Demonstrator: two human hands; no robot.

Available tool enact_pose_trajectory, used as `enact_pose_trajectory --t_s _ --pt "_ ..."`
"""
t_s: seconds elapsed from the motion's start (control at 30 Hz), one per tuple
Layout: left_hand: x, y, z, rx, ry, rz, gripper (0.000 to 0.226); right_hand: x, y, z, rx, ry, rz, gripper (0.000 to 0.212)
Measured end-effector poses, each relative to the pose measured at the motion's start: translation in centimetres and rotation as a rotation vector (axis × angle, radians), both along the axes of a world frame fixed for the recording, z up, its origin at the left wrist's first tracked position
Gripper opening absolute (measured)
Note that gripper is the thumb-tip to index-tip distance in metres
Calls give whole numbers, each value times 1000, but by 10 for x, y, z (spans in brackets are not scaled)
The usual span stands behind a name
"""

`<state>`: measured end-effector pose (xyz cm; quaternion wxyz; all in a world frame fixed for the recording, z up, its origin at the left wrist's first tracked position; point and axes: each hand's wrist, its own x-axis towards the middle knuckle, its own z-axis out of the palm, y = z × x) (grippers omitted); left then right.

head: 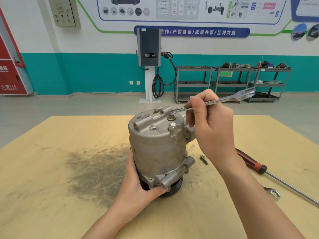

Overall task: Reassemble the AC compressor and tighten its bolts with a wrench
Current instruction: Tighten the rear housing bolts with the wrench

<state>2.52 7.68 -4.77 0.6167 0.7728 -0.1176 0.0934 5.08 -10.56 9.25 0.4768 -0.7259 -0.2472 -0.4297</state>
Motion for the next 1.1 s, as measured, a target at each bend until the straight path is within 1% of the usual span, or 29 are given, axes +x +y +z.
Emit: enact_pose_trajectory --t_s 0.07,0.13,0.2,0.3,0.4,0.5,0.6,0.67,0.77,0.83,0.9,0.93,0.97,1.0,1.1 --pt "0 0 0 -3 5 0 122 -2 0 2 87 58 79 37" --pt "0 0 0 -6 8 -4 122 -1 -3 4 262 158 179 39" --pt "0 -1 0 -11 6 -5 123 4 -8 4 396 287 256 44" --pt "0 -1 0 -12 2 -6 122 12 -13 3 508 483 368 48" --pt "0 -1 0 -10 -2 -6 123 16 -17 2 545 564 418 46" --pt "-1 -1 1 -6 3 -2 122 16 -18 1 488 540 427 45" --pt "-1 -1 2 -1 3 -1 124 11 -12 0 398 407 364 44" --pt "0 -1 1 -3 7 -3 124 6 -8 0 295 266 269 41" --pt "1 -1 0 -6 16 3 123 -2 -1 0 9 -18 33 39" --pt "1 -1 -1 -9 16 5 123 -6 4 1 -179 -216 -118 44" --pt "2 0 -1 -4 16 11 124 -9 8 2 -270 -307 -203 49" --pt "2 0 -1 -3 18 12 124 -9 7 3 -272 -295 -198 48" --pt "2 0 -1 -3 20 11 124 -8 6 3 -240 -243 -162 45" --pt "2 0 -1 -2 21 10 125 -7 5 3 -170 -157 -99 42" --pt "1 1 0 3 26 10 129 -5 -1 6 147 105 139 38"
